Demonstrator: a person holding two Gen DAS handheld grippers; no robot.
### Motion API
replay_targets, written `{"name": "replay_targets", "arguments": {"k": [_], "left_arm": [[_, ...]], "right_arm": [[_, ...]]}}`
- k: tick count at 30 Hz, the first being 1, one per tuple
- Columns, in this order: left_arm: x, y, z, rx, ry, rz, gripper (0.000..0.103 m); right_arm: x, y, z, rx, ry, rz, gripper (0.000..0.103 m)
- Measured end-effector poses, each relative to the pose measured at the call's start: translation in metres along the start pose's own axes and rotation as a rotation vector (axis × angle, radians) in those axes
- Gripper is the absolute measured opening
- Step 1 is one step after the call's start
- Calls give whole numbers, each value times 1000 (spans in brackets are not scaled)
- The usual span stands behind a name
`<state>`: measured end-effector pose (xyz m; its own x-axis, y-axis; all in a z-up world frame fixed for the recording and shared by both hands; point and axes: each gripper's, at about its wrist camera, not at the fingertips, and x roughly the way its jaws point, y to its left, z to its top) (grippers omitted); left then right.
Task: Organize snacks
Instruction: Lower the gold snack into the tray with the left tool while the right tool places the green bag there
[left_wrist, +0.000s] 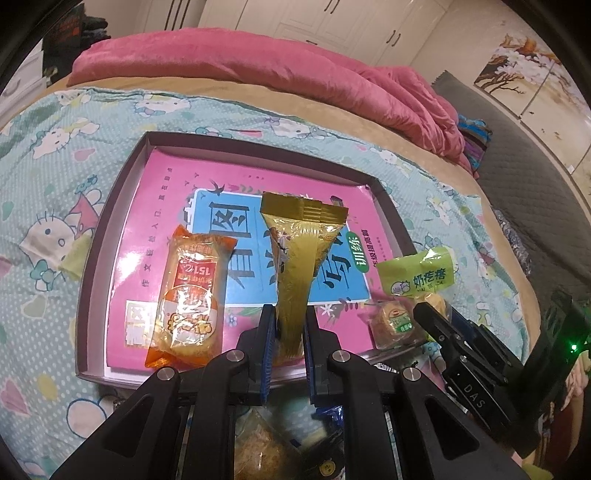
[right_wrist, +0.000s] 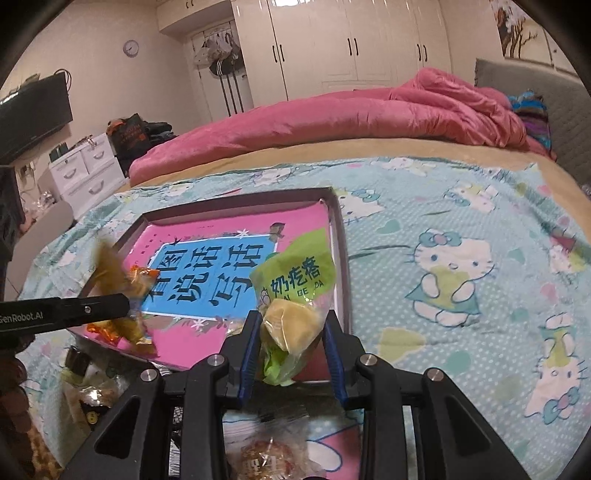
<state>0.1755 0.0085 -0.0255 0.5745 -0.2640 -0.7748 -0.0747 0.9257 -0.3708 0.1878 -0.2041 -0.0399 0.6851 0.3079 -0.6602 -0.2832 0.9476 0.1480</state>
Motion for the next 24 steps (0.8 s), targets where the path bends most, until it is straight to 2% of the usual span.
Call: {"name": "replay_targets", "arguments": {"k": [15,24], "left_arm": [[-1,1,0,-14,10,-9,14],[-1,2,0,-18,14,-18,14]], "right_arm": [[0,2,-5,26,27,63,35],[-10,-2,-4,26,-8,73,35]]}}
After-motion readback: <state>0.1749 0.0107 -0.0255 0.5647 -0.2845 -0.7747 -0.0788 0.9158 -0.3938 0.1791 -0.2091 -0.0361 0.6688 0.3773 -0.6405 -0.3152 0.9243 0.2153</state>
